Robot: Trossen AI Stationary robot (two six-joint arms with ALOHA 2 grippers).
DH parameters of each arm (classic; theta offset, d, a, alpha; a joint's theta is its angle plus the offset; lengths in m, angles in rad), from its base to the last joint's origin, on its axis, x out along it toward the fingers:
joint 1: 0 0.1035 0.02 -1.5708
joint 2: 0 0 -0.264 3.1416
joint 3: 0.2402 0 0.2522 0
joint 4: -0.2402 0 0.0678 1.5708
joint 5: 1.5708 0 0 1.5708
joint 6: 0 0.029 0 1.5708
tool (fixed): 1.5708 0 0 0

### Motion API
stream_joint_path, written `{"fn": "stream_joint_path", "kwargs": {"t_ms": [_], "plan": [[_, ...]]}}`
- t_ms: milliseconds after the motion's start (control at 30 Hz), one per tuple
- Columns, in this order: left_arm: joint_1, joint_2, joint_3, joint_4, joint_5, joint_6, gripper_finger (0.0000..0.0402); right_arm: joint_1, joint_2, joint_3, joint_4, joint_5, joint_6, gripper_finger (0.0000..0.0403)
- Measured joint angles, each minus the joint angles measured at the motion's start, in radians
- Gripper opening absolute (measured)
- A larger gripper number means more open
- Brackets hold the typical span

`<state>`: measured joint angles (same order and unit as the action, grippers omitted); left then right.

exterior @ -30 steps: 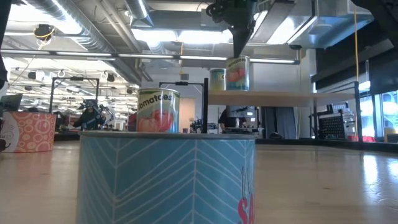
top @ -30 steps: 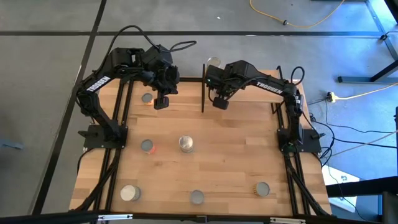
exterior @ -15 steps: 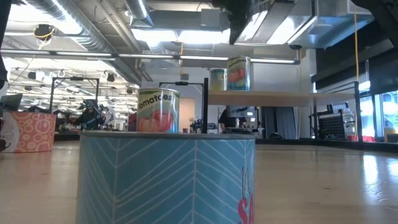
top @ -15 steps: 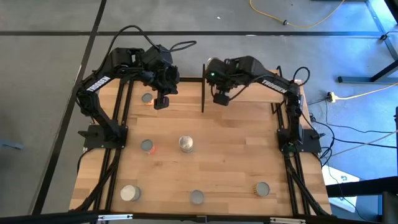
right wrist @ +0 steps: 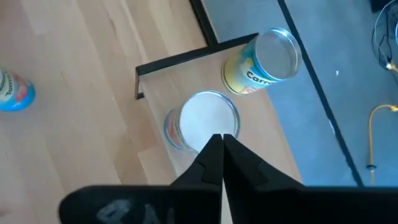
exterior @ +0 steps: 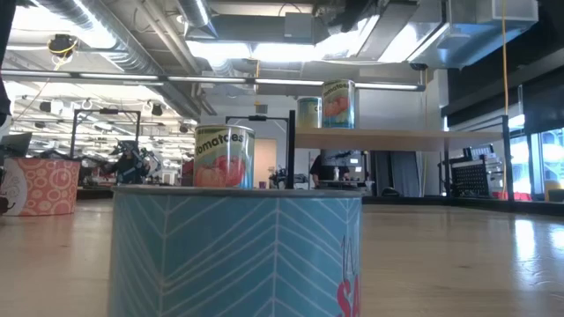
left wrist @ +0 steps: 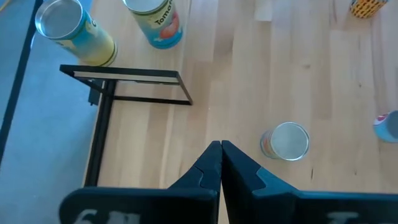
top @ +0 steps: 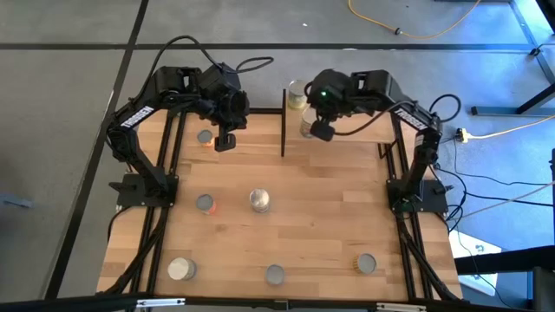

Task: Pick and place cans onto a shelf
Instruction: Put the right canned tomatoes on the shelf

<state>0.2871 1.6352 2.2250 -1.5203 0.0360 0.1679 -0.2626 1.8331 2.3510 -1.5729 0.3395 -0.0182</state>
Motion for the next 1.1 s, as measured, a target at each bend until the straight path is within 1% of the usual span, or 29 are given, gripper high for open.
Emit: {"fn": "stream_joint_path", "kwargs": {"t_ms": [67, 100, 200, 267, 400, 467, 567, 867, 1000, 1100], "plan": [[0.0, 0.0, 0.0, -0.006, 0.0, -0.009, 0.0, -0.011, -0.005, 0.0, 0.0, -0.006, 0.015, 0.0005], [0.0, 0.0, 0.0, -0.014, 0.0, -0.012, 0.0, -0.022, -0.01, 0.0, 0.0, -0.031, 0.017, 0.0004], [0.0, 0.0, 0.0, -0.021, 0.0, -0.038, 0.0, -0.054, -0.019, 0.0, 0.001, -0.184, 0.014, 0.0004], [0.0, 0.0, 0.0, -0.028, 0.0, -0.058, 0.0, -0.075, -0.019, 0.0, 0.001, -0.25, 0.013, 0.0004], [0.0, 0.0, 0.0, -0.054, -0.001, -0.063, 0.0, -0.121, -0.02, -0.009, 0.005, -0.261, -0.009, 0.0003], [0.0, 0.0, 0.0, -0.052, -0.001, -0.063, 0.0, -0.149, -0.028, -0.037, 0.004, -0.293, -0.012, 0.0003], [0.0, 0.0, 0.0, -0.052, -0.001, -0.063, 0.0, -0.178, -0.061, -0.122, 0.004, -0.322, -0.011, 0.0003], [0.0, 0.0, 0.0, -0.052, -0.001, -0.062, 0.0, -0.197, -0.229, -0.505, 0.01, -0.335, -0.01, 0.0003], [0.0, 0.0, 0.0, -0.051, -0.002, -0.062, 0.0, -0.197, -0.253, -0.641, 0.153, -0.335, -0.017, 0.0003], [0.0, 0.0, 0.0, -0.051, -0.002, -0.062, 0.0, -0.197, -0.249, -0.72, 0.237, -0.334, -0.057, 0.0003]]}}
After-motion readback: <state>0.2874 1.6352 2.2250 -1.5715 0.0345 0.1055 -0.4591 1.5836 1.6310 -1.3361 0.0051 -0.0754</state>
